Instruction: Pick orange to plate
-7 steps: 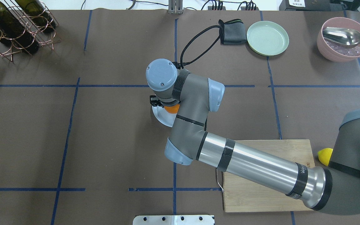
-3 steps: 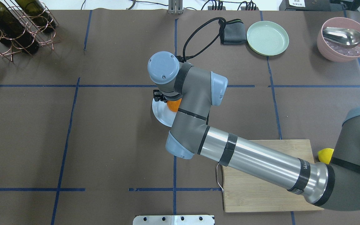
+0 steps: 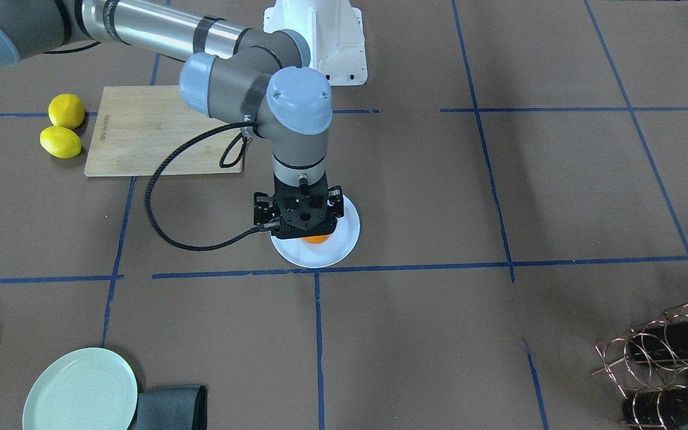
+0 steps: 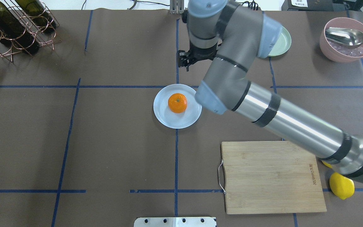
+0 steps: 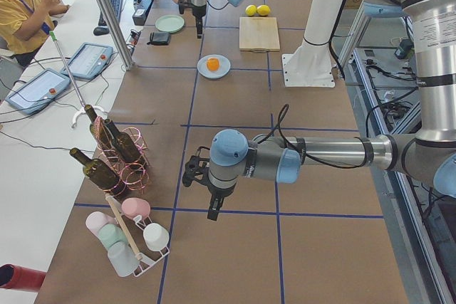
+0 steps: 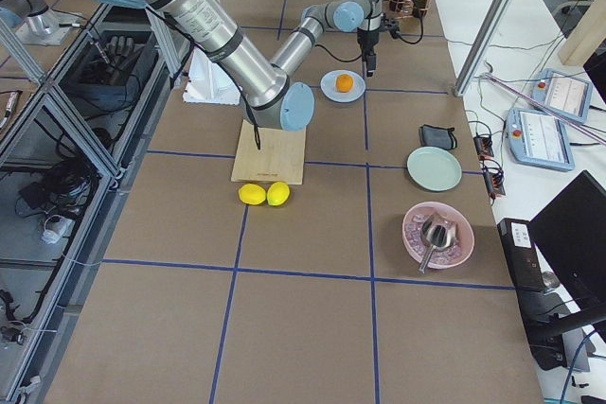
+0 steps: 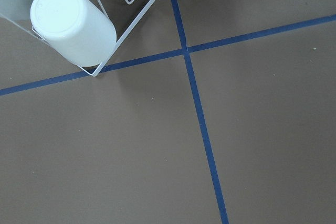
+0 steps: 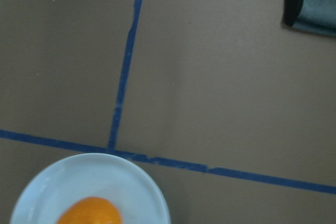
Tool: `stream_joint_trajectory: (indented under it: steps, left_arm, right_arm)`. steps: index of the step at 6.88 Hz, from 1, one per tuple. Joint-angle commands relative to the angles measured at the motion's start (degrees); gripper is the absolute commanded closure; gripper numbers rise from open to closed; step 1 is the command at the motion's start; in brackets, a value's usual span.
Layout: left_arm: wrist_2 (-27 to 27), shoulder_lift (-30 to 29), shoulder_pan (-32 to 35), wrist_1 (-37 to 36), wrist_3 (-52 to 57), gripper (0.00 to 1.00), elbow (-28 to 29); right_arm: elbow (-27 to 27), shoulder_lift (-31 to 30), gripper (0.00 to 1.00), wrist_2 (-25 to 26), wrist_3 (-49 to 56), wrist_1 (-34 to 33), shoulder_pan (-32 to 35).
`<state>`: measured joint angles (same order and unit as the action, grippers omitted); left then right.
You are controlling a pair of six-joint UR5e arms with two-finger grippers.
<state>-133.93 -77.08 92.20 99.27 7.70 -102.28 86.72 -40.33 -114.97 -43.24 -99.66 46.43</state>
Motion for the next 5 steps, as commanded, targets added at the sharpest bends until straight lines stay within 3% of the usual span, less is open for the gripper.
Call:
stream_joint_trajectory:
  steps: [1, 3, 4, 5]
  left_arm:
    - [0.07, 0.26, -0.09, -1.17, -0.50, 0.00, 0.24]
    - [0.16, -2.62, -0.17, -13.52, -1.03, 0.00, -1.17]
    - [-0.02, -2.64, -0.09, -13.84, -0.68, 0.00, -2.65]
    - [-0.02, -2.90, -0.17, -13.84, -0.76, 0.00, -2.93]
  right_arm:
    - [9.92, -14.61, 0.00, -11.64, 24.39, -1.59, 15.63]
    - [9.70, -24.57, 0.00, -17.02, 48.75, -2.03, 28.92]
    - [8.13, -29.06, 0.00, -18.69, 59.04, -2.29, 34.72]
    - [7.68, -32.84, 0.00, -18.54, 61.23, -2.72, 38.26]
